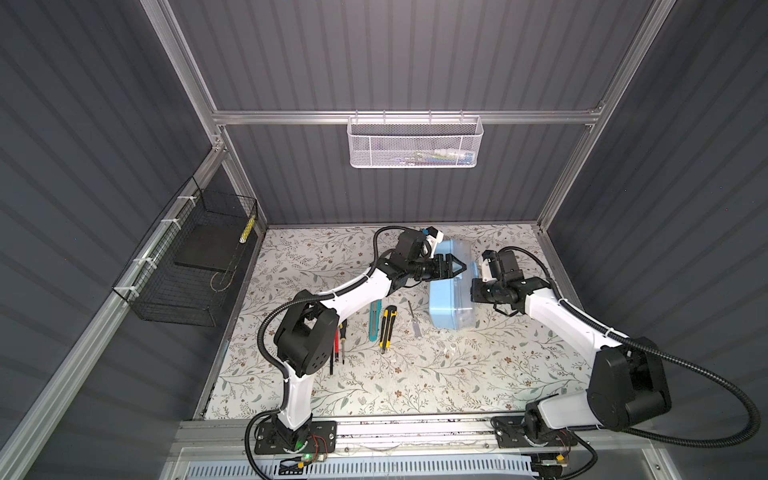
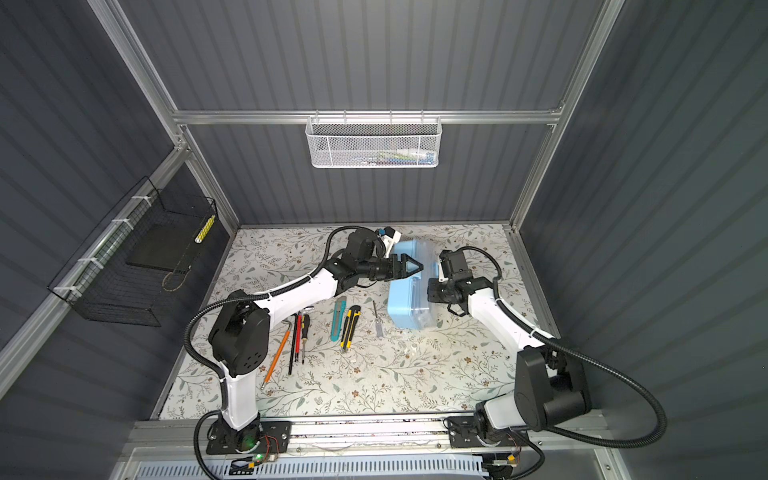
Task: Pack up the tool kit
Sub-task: 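Lower the tilted blue box back flat with both grippers holding it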
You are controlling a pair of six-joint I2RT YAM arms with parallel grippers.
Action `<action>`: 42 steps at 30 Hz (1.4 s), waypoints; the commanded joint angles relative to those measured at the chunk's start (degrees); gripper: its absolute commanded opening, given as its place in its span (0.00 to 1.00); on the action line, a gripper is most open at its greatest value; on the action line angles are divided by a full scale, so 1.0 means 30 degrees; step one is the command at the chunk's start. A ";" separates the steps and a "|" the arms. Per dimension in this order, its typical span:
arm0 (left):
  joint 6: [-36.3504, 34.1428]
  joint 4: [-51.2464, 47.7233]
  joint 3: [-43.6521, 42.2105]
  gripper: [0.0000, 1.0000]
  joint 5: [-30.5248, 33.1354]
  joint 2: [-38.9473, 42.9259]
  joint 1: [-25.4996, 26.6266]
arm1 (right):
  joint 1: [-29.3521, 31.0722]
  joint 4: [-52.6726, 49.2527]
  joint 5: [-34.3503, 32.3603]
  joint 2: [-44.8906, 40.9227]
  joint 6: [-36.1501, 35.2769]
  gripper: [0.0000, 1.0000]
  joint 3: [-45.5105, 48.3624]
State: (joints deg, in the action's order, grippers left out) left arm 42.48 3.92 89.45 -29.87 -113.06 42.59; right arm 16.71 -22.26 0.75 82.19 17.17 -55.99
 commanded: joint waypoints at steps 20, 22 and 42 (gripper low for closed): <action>-0.7974 -0.9829 0.1238 0.83 0.6647 0.3046 -0.1423 | 0.0194 -0.1325 -0.2545 -0.1020 -0.1284 0.00 0.0175; -0.7985 -0.9658 0.1102 0.84 0.6276 0.2985 -0.1423 | 0.0202 -0.1856 -0.2669 -0.1254 -0.1437 0.00 -0.0296; -0.9653 -0.7950 -0.1758 0.89 0.3923 0.2841 -0.0751 | 0.1099 -0.4004 -0.4065 -0.1721 -0.1734 0.00 -0.3159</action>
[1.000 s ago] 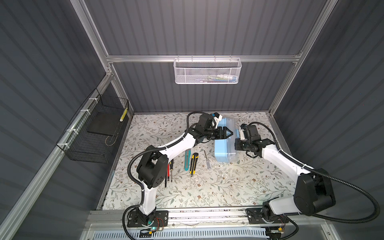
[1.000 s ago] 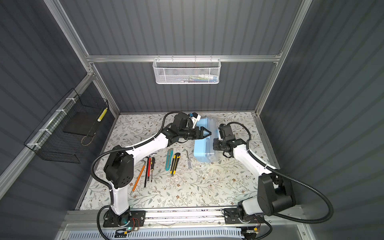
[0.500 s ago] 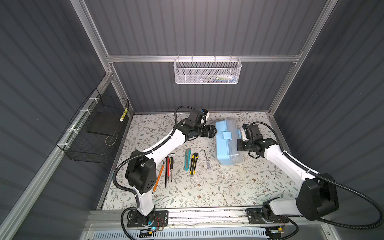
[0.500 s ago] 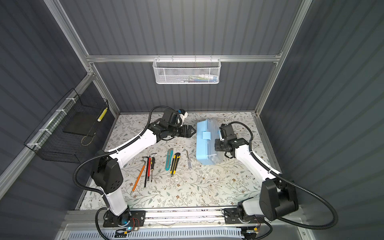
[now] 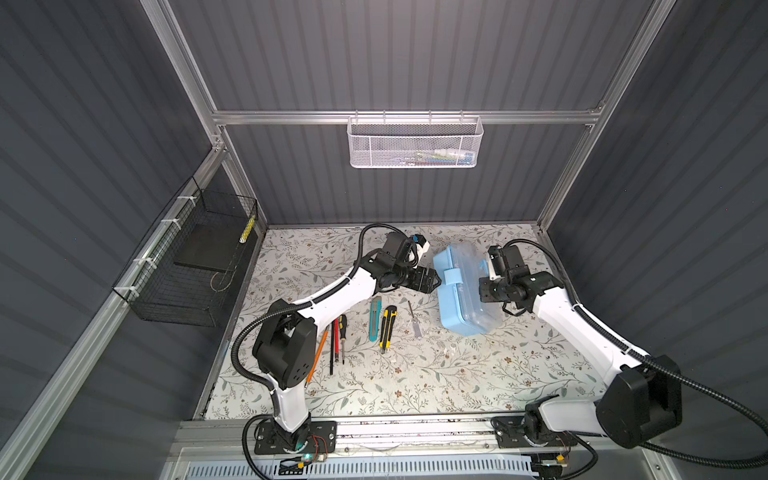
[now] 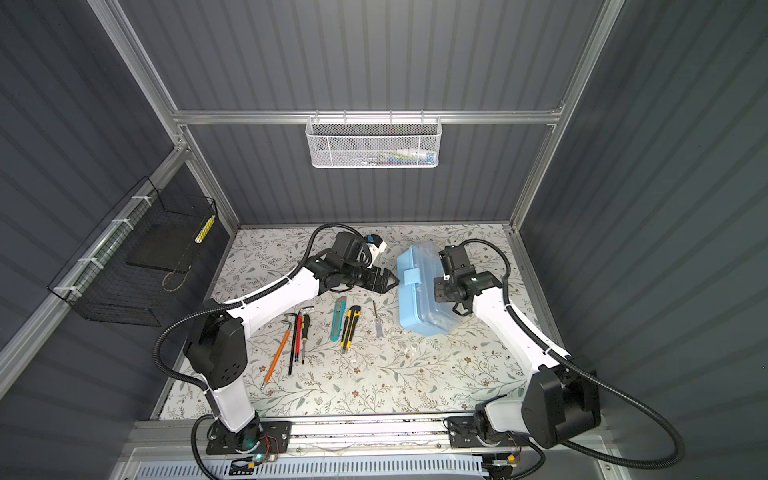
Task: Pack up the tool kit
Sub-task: 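Lower the tilted blue box back flat with both grippers holding it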
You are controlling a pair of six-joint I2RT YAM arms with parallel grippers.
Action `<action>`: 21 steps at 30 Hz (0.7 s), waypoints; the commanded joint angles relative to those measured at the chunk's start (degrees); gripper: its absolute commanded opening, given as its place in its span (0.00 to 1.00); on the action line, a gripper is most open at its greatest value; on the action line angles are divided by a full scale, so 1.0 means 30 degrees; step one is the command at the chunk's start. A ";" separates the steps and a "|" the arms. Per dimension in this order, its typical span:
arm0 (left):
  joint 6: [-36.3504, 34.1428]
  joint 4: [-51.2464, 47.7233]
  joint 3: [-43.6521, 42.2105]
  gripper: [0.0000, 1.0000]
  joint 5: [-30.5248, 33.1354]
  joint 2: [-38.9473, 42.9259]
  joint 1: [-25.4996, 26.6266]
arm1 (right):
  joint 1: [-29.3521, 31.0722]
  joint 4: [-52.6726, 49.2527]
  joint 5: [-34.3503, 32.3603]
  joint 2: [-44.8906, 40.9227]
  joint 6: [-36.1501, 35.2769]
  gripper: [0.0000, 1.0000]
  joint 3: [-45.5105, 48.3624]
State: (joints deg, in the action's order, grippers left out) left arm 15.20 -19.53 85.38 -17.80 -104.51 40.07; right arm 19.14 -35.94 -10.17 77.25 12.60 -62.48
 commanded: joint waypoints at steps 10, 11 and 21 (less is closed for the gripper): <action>0.0049 0.1629 -0.1274 0.91 -0.0940 0.0181 0.0089 | 0.1191 -0.0621 -0.1612 0.0704 -0.0177 0.00 -0.2576; 0.0110 0.1697 -0.1274 0.91 -0.0975 0.0109 0.0089 | 0.1200 -0.0454 -0.1447 0.0675 -0.0065 0.00 -0.2450; 0.0497 0.1797 -0.2058 0.89 -0.0221 -0.1487 0.0564 | 0.1145 0.1040 -0.0106 0.1201 0.0838 0.00 -0.1148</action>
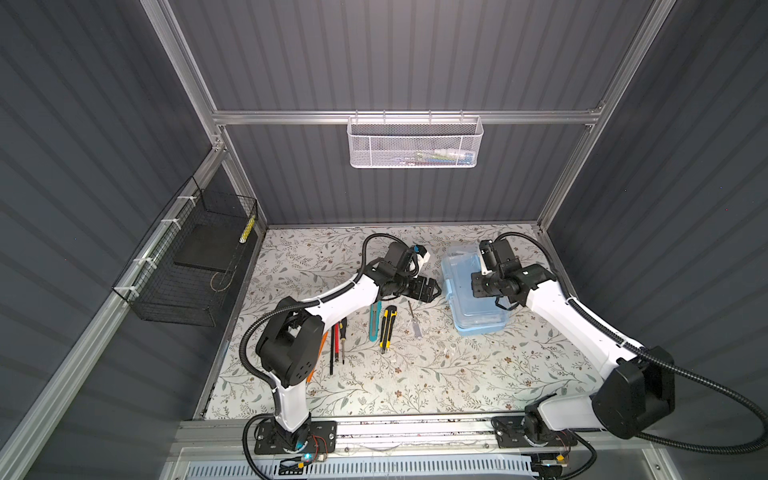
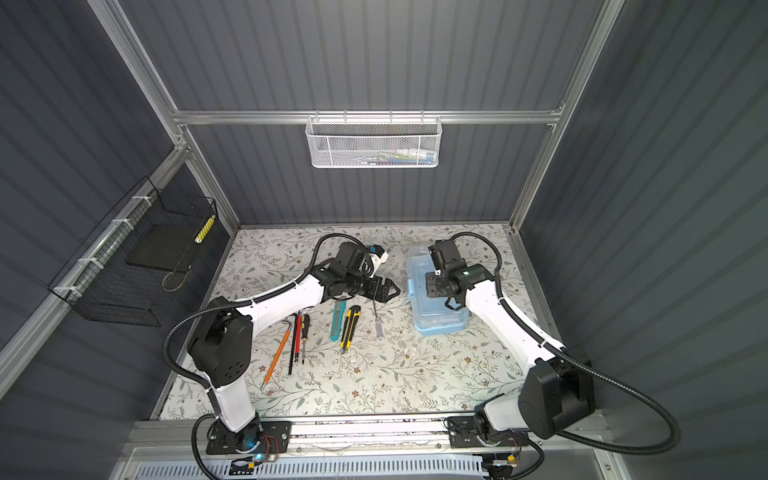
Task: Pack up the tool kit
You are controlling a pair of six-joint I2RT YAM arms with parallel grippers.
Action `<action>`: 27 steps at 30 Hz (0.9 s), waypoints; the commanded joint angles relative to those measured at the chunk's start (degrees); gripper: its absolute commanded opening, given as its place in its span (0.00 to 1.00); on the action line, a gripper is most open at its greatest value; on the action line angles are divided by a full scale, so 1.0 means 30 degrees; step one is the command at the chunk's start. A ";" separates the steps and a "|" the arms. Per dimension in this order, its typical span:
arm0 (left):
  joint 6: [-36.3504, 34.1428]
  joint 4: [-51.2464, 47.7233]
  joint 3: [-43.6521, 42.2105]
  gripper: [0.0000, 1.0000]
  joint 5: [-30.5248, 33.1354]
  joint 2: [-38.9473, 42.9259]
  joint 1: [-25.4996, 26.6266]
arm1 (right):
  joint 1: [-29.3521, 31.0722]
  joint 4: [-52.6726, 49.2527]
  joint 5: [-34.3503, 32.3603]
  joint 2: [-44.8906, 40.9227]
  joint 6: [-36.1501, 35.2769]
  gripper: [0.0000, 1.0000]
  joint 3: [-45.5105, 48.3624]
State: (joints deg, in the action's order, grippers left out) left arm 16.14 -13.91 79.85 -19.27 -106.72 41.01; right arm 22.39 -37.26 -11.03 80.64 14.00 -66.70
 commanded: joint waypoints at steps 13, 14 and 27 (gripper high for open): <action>0.2029 0.2300 -0.1393 0.89 0.0854 -0.1017 0.0301 | -0.0140 0.2102 0.0756 0.0307 0.0636 0.00 0.1312; 0.2086 0.2248 -0.1365 0.89 0.0940 -0.1120 0.0293 | -0.0156 0.2127 0.0736 0.0285 0.0636 0.00 0.1342; 0.1680 0.1151 -0.0767 0.89 0.1652 -0.1675 0.0298 | -0.1800 0.2688 0.3736 -0.2368 0.1587 0.00 0.1637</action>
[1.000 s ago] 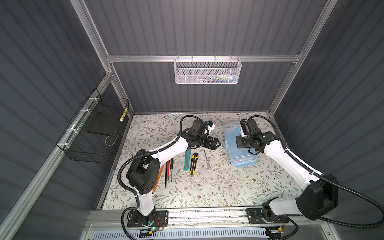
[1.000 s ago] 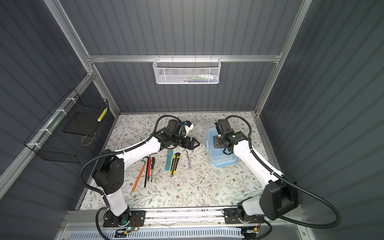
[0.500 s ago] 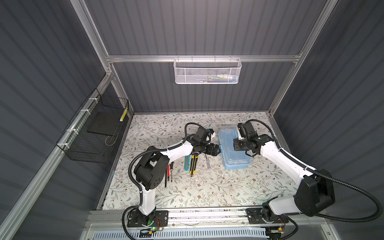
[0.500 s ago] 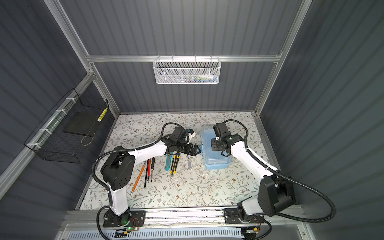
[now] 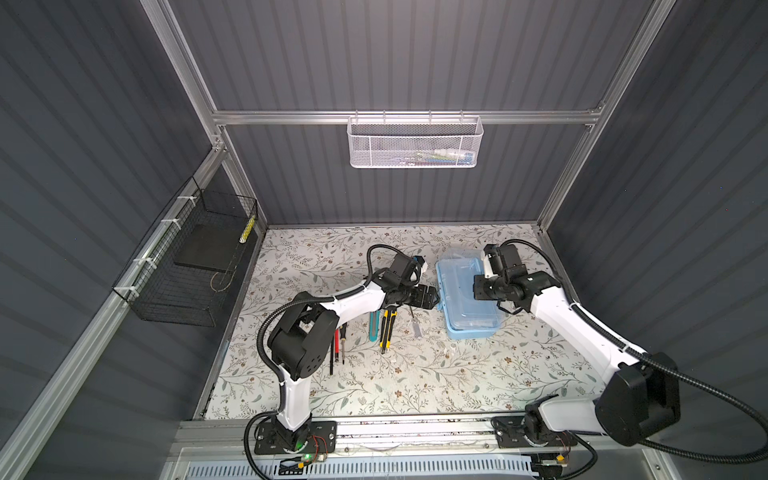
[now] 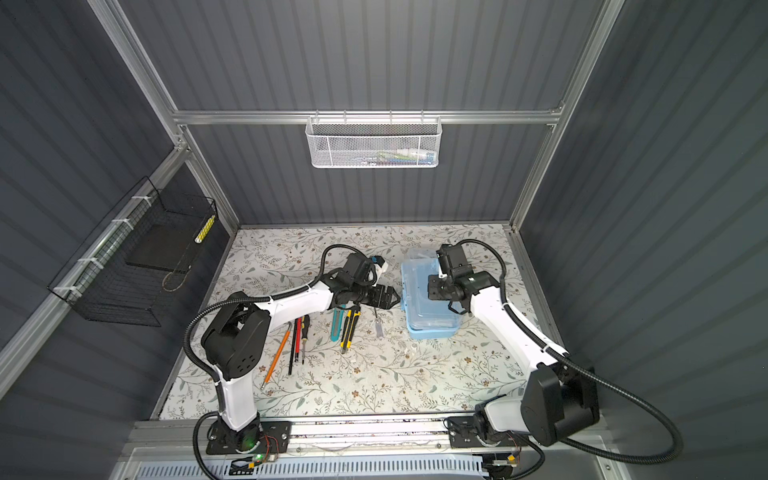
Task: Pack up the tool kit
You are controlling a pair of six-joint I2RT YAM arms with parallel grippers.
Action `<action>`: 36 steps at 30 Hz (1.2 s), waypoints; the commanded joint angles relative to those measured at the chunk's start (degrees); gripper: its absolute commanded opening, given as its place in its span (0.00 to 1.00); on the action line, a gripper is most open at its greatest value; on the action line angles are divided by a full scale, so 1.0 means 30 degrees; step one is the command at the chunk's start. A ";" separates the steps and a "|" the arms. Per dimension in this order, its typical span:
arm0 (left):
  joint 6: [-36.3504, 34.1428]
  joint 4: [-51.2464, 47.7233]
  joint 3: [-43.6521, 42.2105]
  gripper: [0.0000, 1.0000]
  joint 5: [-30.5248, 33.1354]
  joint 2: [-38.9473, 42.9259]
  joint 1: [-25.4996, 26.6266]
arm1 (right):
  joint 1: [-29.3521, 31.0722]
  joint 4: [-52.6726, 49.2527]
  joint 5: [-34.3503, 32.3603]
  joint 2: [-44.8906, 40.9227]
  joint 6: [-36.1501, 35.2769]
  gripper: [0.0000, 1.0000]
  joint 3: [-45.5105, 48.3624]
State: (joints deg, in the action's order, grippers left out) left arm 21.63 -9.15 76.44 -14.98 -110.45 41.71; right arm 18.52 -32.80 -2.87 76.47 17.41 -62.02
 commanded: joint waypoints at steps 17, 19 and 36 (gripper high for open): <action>0.0990 0.1319 0.2964 0.89 -0.2073 -0.2167 0.0047 | -0.5032 0.3404 0.8174 -0.3254 0.0500 0.00 0.3505; 0.1053 0.1299 0.3263 0.89 -0.2252 -0.2464 0.0067 | -0.5031 0.4045 0.8747 -0.3170 0.0760 0.00 0.3334; -0.0109 -0.1634 0.0294 0.90 0.0271 0.0876 -0.1864 | -0.5979 0.7590 1.2815 -0.2206 0.3241 0.00 0.4384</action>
State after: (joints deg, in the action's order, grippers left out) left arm 22.04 -12.38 79.13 -14.44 -108.53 35.44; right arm 1.80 -17.34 32.10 69.93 26.26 -49.80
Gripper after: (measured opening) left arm 0.903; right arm 0.111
